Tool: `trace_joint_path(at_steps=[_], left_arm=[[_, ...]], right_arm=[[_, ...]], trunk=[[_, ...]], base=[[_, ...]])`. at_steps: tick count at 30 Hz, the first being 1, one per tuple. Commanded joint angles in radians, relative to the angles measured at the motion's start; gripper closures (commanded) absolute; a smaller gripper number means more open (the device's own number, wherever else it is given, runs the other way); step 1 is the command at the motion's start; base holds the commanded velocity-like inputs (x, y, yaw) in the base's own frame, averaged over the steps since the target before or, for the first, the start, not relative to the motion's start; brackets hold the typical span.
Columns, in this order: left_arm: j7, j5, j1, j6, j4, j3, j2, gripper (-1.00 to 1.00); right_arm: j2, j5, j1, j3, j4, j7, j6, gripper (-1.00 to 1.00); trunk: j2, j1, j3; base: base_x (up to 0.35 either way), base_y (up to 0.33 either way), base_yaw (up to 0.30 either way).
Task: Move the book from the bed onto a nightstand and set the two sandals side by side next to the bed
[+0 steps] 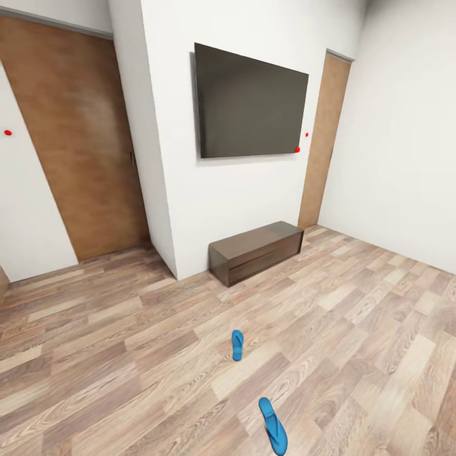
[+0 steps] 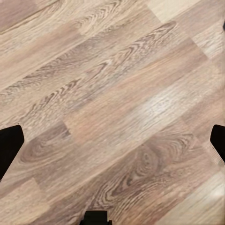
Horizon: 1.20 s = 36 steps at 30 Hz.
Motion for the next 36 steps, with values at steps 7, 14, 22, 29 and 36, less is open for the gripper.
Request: trace_joint_path(at_steps=[7,14,22,29,36], left_arm=[[0.001,0.000,0.000,-0.003,0.001,0.000,0.000,-1.00],[0.001,0.000,0.000,-0.003,0.001,0.000,0.000,-1.00],[0.001,0.000,0.000,-0.003,0.001,0.000,0.000,-1.00],[0.001,0.000,0.000,-0.003,0.001,0.000,0.000,-1.00],[0.001,0.000,0.000,-0.003,0.001,0.000,0.000,-1.00]], right_arm=[[0.000,0.001,0.000,0.000,0.000,0.000,-0.002,-1.00],[0.000,0.001,0.000,-0.001,0.000,-0.001,-0.002,-1.00],[0.000,0.001,0.000,-0.002,0.000,-0.001,-0.002,-1.00],[0.000,0.001,0.000,-0.001,0.000,-0.001,-0.002,-1.00],[0.000,0.001,0.000,-0.001,0.000,-0.001,-0.002,-1.00]], trunk=[[0.000,0.000,-0.001],[0.000,0.000,-0.001],[0.000,0.000,-0.001],[0.000,0.000,-0.001],[0.000,0.000,-0.001]], base=[[0.200,-0.018,-0.001],[0.058,-0.001,0.091],[0.014,-0.006,0.270],[0.176,-0.119,0.088],[0.140,-0.031,0.006]])
